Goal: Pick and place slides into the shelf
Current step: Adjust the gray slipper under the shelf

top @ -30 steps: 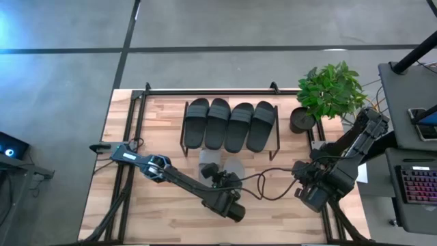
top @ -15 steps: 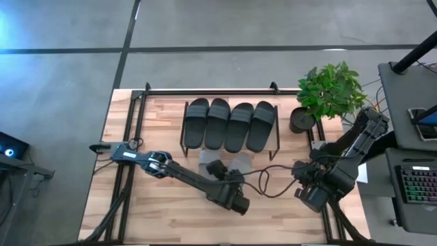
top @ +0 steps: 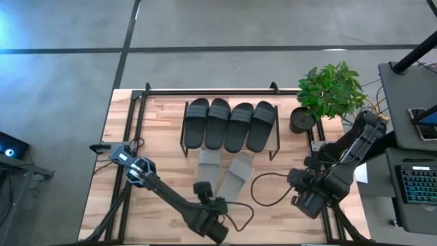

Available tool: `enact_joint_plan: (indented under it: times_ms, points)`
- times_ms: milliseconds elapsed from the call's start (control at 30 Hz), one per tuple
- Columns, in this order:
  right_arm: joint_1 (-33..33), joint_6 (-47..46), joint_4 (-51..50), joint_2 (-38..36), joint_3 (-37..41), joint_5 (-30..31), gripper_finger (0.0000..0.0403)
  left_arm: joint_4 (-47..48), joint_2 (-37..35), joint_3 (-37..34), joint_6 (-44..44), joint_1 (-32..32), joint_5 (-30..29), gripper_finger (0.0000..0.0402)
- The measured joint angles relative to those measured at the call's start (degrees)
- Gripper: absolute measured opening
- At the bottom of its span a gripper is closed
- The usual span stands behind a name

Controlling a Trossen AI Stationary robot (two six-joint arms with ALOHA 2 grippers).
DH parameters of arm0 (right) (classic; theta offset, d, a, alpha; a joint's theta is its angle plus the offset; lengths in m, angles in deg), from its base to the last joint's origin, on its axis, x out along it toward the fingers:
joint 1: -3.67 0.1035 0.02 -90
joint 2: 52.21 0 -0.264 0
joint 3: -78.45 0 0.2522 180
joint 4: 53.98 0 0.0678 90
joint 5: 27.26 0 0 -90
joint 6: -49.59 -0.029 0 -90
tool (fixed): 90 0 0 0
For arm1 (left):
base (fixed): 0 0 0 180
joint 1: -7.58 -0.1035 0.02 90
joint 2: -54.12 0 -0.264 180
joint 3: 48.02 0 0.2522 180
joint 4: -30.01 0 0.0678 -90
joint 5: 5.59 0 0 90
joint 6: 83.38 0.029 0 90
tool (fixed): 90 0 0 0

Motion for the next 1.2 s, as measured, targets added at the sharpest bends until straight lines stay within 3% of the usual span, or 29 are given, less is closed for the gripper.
enact_joint_plan:
  times_ms: [67, 200, 433, 633, 767, 933, 1200]
  points:
    - [0.00, 0.89, -0.01, 0.57, 0.08, -0.01, 0.0043, -5.18, 0.01, -3.04, -0.24, 0.18, 2.27, 0.0189]
    - [0.00, 1.36, -0.01, 1.27, 0.12, -0.01, 0.0043, -10.40, 0.11, -6.25, 1.10, 0.33, 0.33, 0.0137]
    - [0.11, 0.52, 0.01, 1.32, 0.12, -0.44, 0.0043, -8.07, 0.09, -11.07, 1.35, -0.25, 1.93, 0.0011]
    - [0.11, 0.58, -0.21, 1.31, 0.17, -0.05, 0.0043, -12.56, -1.66, -13.96, 3.52, 1.09, 3.20, 0.0002]
    - [0.11, 0.57, -0.51, 1.29, 0.33, 0.21, 0.0043, -21.36, -6.00, -19.32, 5.45, 0.36, 6.48, 0.0001]
    - [0.15, 0.54, -0.48, 1.31, 0.72, 2.08, 0.0043, -28.14, -16.91, -31.39, 5.59, -1.93, 7.70, 0.0000]
    - [0.13, 0.52, -0.65, 1.29, 1.89, 6.03, 0.0043, -46.54, -29.78, -50.61, 7.66, -4.69, 18.89, 0.0000]
